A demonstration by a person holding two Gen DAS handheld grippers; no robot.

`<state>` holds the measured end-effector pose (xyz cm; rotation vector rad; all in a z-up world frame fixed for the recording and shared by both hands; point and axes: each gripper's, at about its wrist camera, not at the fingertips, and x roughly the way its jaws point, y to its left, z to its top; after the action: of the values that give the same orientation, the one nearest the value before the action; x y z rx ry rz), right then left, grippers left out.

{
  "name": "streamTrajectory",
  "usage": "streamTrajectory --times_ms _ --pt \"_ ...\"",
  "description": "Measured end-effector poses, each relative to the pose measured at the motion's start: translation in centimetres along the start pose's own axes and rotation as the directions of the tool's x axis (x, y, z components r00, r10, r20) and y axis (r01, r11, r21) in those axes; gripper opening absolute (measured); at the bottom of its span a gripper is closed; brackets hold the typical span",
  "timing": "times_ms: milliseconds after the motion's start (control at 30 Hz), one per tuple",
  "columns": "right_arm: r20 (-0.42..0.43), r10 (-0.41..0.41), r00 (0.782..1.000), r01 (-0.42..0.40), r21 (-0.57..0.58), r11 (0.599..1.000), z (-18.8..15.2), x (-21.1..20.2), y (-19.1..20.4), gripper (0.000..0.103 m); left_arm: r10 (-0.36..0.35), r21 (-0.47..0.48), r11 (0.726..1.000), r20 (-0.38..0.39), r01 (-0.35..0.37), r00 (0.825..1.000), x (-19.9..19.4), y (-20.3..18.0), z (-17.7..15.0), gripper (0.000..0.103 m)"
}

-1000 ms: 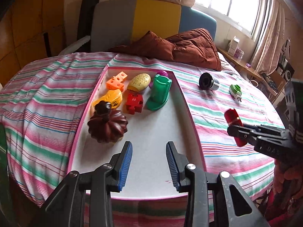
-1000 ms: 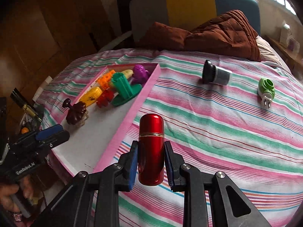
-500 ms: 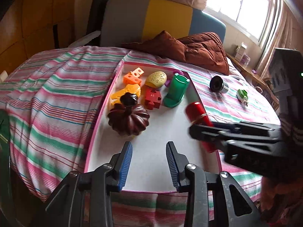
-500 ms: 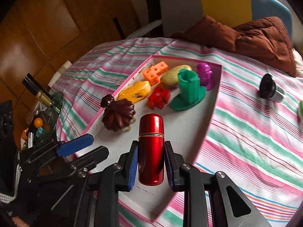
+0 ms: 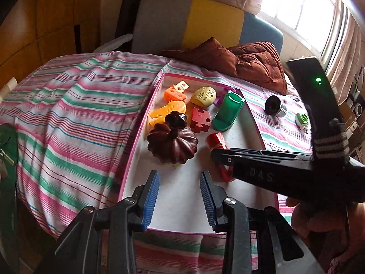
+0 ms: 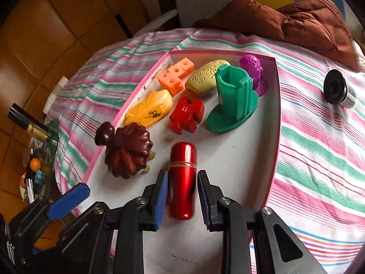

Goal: Organize rigid objects
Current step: 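Carry the red cylinder into the tray and open the right tool, then move the left tool to the black-capped clear cylinder on the cover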

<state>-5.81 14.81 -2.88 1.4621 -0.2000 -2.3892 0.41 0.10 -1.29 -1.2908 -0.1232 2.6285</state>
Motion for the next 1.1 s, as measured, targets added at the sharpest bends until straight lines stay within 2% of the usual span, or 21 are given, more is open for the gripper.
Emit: streamTrajectory --times_ms 233,367,667,1100 --pt "0.051 -0.028 0.998 0.031 -0.053 0.998 -0.6 -1.7 0.6 0.031 -0.002 -0.007 1.000 0.003 0.002 1.000 0.0 0.0 0.0 0.037" --pt "0.092 -0.065 0.994 0.073 -0.087 0.994 -1.1 -2.9 1.0 0.041 -0.006 -0.007 1.000 0.007 0.006 1.000 0.0 -0.1 0.0 0.037" --pt "0.153 -0.185 0.971 0.204 -0.125 0.971 -2.2 -5.3 0.9 0.041 -0.049 0.006 0.999 0.007 0.049 0.999 -0.1 -0.7 -0.3 0.037" --pt "0.179 -0.282 0.942 0.299 -0.072 0.952 -2.4 -7.8 -2.9 0.041 -0.112 0.032 0.993 0.024 0.112 0.993 -0.6 -1.8 -0.5 0.037"
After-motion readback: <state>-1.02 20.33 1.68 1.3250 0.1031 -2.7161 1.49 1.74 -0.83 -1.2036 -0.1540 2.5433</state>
